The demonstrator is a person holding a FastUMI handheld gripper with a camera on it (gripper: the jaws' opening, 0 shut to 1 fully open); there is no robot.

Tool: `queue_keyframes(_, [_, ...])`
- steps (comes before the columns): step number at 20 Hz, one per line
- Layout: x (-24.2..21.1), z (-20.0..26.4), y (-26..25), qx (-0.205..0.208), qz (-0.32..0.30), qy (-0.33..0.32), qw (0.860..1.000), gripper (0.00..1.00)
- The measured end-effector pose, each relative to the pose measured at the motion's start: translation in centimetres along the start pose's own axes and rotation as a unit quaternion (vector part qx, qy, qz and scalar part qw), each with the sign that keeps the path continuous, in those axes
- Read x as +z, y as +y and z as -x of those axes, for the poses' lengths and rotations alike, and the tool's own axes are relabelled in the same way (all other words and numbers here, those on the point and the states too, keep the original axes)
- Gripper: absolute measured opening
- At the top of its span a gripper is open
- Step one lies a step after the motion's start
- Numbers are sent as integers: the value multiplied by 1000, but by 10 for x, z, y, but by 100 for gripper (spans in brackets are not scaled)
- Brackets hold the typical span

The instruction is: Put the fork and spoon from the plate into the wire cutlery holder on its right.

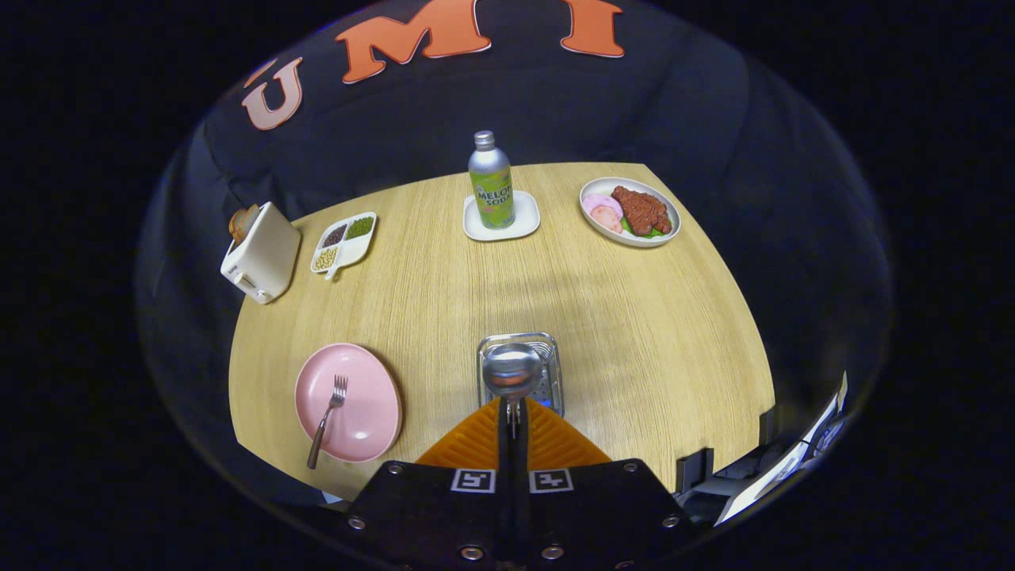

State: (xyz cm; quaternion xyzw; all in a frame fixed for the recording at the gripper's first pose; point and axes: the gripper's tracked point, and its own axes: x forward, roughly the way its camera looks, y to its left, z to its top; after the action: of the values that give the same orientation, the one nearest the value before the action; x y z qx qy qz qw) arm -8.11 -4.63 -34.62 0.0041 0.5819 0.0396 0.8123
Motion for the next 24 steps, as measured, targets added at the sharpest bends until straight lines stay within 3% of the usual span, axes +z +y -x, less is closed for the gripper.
queue_keyframes(10, [2,-46,-15,1,2,36,999,5])
queue_keyframes(17, [40,-28,4,32,-4,-54,998,10])
queue_keyframes(18, [48,-22,11,40,-5,-77,996,14])
queue_keyframes(20, [63,-9,19,43,-7,-122,992,31])
queue_keyframes(21, [71,-3,23,42,-5,-147,988,45])
queue_keyframes(24, [94,24,39,38,4,-222,974,72])
